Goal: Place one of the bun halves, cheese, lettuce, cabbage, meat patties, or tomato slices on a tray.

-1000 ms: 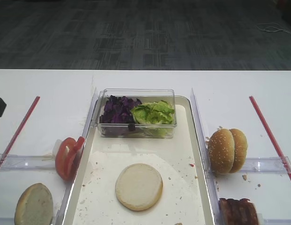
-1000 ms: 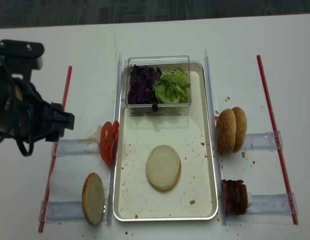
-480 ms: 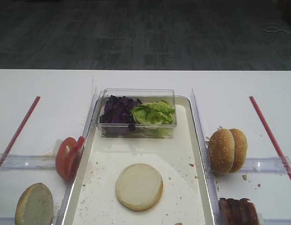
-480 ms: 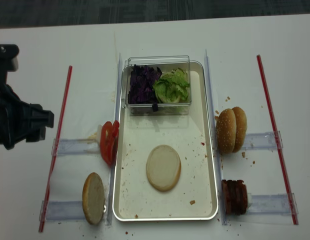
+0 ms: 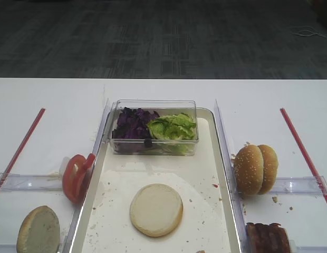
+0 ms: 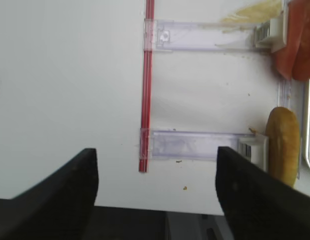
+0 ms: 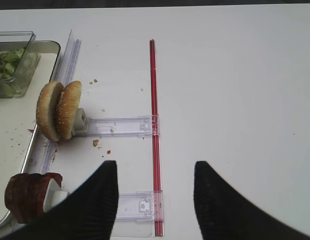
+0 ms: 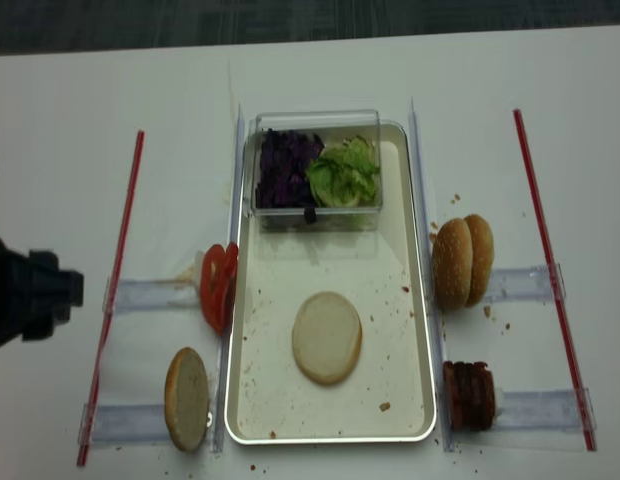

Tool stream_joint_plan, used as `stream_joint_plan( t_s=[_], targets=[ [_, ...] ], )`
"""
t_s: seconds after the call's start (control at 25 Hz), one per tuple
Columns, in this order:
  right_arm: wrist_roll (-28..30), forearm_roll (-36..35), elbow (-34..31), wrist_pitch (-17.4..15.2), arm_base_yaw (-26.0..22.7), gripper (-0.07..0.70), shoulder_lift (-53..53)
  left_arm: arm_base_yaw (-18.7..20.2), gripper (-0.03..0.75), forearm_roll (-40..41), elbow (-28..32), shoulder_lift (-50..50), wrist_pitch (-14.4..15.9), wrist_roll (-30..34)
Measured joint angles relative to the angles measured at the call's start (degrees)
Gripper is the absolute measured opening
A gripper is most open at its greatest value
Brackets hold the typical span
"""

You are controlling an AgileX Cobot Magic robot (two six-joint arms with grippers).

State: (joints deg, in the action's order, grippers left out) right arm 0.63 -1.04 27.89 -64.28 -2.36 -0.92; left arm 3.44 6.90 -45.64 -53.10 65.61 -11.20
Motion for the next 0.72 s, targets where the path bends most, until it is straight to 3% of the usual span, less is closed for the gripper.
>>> stream_joint_plan(
  t_s=[0.4,0.72],
  targets=[
    [0.0,0.0,0.0,0.1,0.0,0.397,0.0,0.0,0.491,-1.6,9.5,20.3,5.5,1.9],
    [0.0,0.0,0.0,0.1,0.0,0.397,0.0,0.0,0.491,-1.6,15.4,35.2,5.3,4.3]
  ],
)
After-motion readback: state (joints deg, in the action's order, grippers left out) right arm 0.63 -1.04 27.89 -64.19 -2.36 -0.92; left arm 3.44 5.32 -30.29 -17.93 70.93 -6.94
